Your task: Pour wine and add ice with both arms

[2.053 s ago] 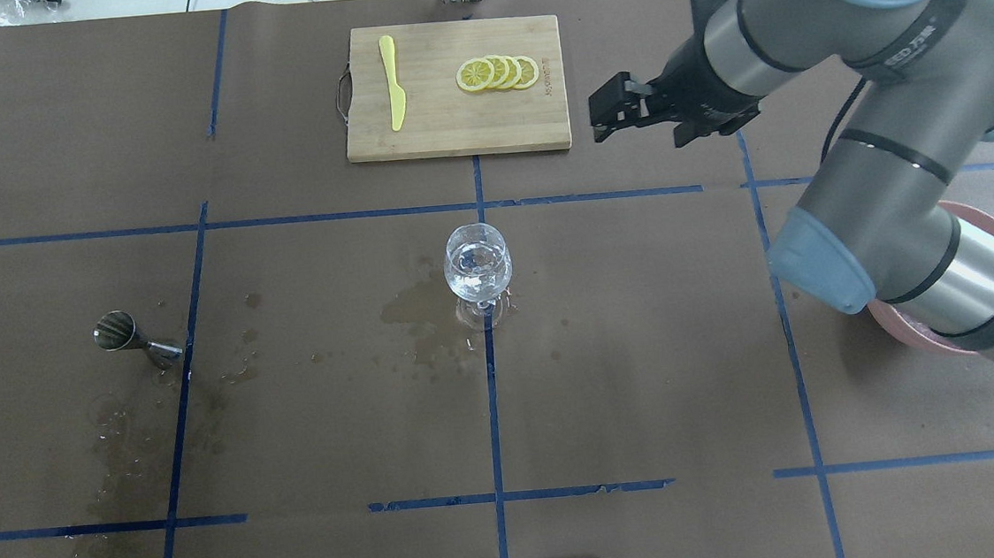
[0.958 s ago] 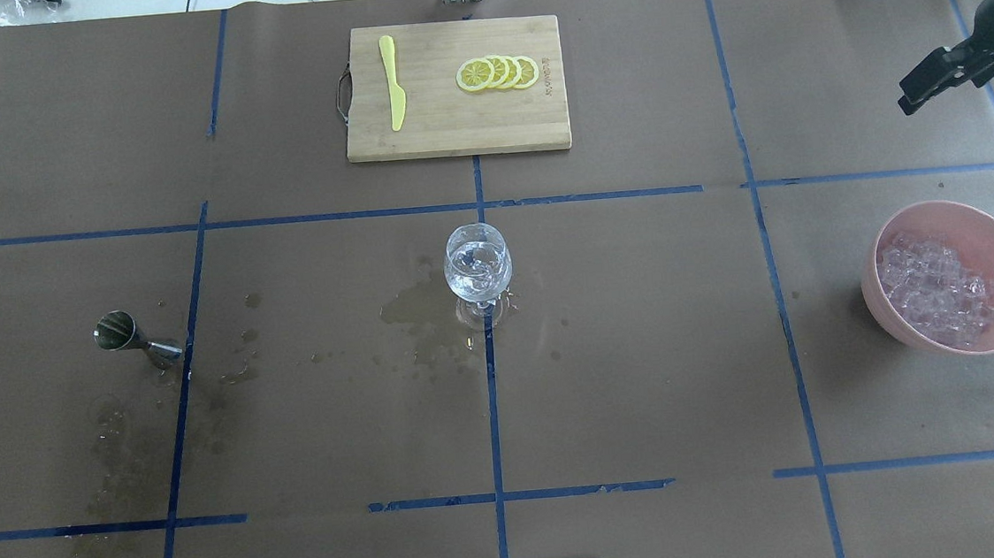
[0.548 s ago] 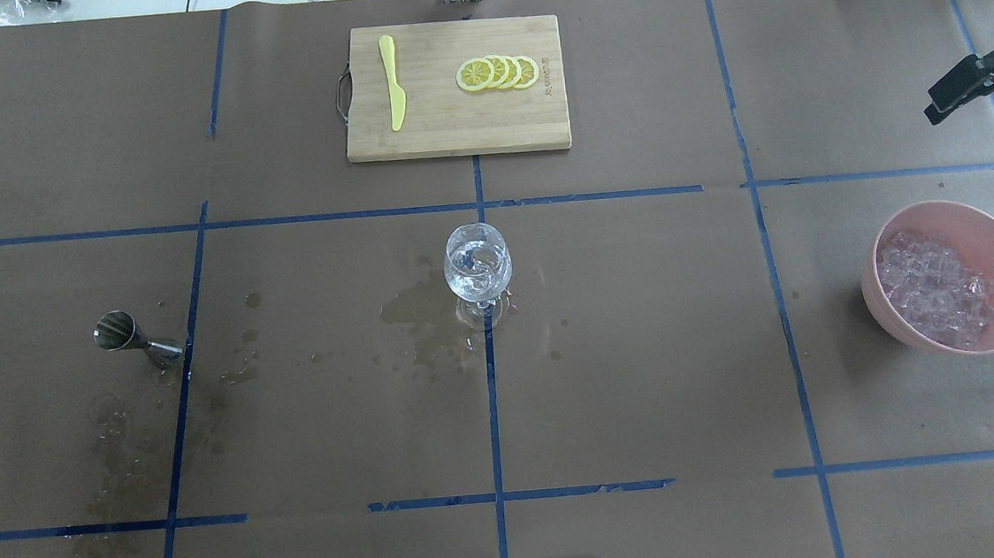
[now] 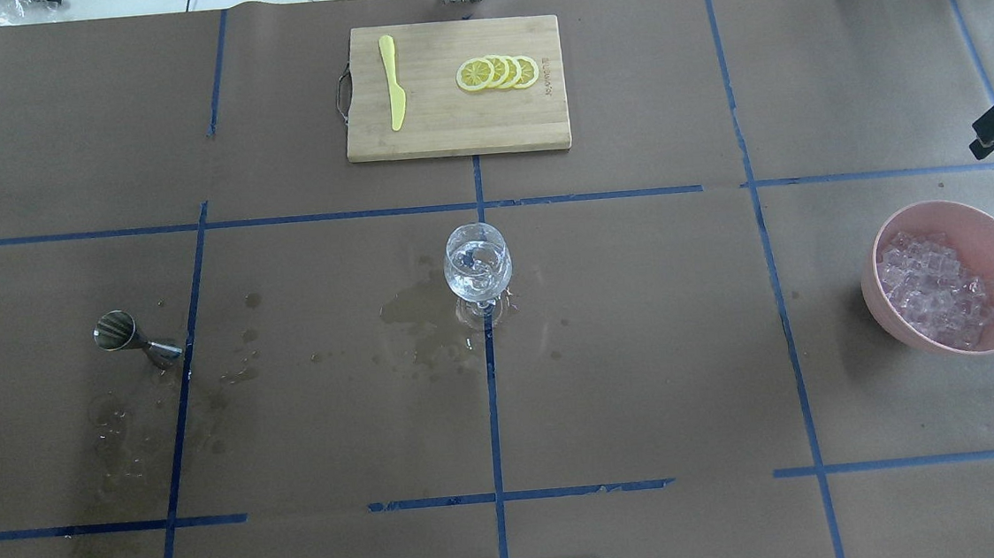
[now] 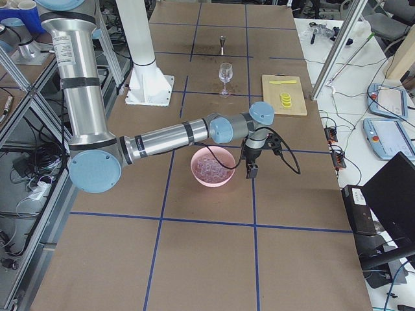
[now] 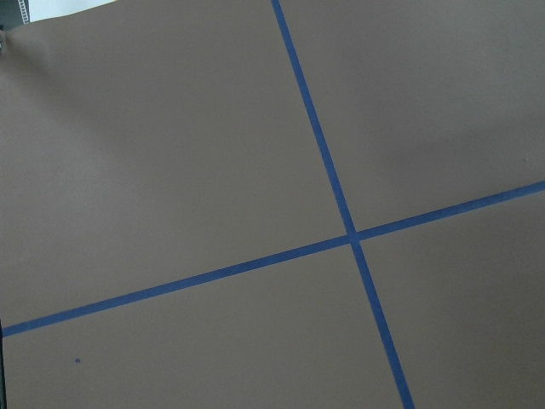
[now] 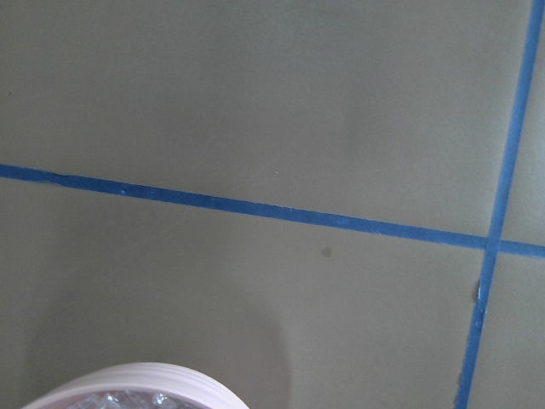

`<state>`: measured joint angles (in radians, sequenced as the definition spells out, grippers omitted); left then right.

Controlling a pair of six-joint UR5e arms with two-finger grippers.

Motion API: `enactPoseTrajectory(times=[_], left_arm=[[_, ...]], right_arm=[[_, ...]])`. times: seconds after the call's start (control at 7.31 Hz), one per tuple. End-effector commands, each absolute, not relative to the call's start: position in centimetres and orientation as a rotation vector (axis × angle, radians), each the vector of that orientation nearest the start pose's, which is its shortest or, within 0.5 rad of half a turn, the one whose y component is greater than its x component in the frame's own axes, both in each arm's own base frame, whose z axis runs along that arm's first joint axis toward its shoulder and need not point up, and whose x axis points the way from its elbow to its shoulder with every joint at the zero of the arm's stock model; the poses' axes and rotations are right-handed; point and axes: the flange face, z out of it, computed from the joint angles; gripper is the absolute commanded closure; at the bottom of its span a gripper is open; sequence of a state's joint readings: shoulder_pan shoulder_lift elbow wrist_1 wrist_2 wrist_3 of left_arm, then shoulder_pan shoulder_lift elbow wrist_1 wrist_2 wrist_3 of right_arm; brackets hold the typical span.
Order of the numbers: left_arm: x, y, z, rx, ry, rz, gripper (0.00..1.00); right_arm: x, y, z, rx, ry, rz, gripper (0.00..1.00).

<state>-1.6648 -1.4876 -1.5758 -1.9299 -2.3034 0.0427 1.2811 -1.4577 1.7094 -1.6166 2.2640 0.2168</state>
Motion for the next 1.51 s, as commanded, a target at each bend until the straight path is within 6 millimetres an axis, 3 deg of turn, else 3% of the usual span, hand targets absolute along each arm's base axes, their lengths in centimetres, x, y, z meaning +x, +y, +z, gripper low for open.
enactPoseTrajectory(times=[0.0, 0.14, 0.27, 0.41, 0.68, 0.82, 0.96, 1.37], left_arm=[[-8.7, -50.8, 63.4, 0.197, 0.694, 0.048, 0.00], [-8.8, -52.3, 61.4, 0.141, 0.697, 0.027, 0.00], [-8.7, -52.0, 60.0, 0.149, 0.696, 0.034, 0.00], [-8.8, -51.8, 60.0, 0.151, 0.697, 0.037, 0.00], [-8.8, -51.6, 60.2, 0.150, 0.697, 0.039, 0.00], [-8.8, -51.5, 60.8, 0.140, 0.697, 0.037, 0.00], [-8.8, -51.5, 61.2, 0.147, 0.695, 0.069, 0.00], [-8.7, -50.3, 62.2, 0.151, 0.705, 0.117, 0.00]], right_arm=[[-6.3, -53.4, 56.0, -0.001, -0.717, -0.091, 0.00], [-5.5, -52.9, 56.8, -0.016, -0.734, -0.071, 0.00], [-4.2, -52.5, 57.9, -0.034, -0.764, -0.048, 0.00], [-2.6, -51.6, 59.9, -0.039, -0.782, -0.076, 0.00], [3.0, -51.2, 63.6, -0.004, -0.790, -0.100, 0.00], [6.5, -51.0, 64.2, 0.037, -0.794, -0.100, 0.00], [8.6, -50.4, 64.4, 0.055, -0.793, -0.077, 0.00], [9.9, -49.7, 64.5, 0.037, -0.800, -0.061, 0.00]])
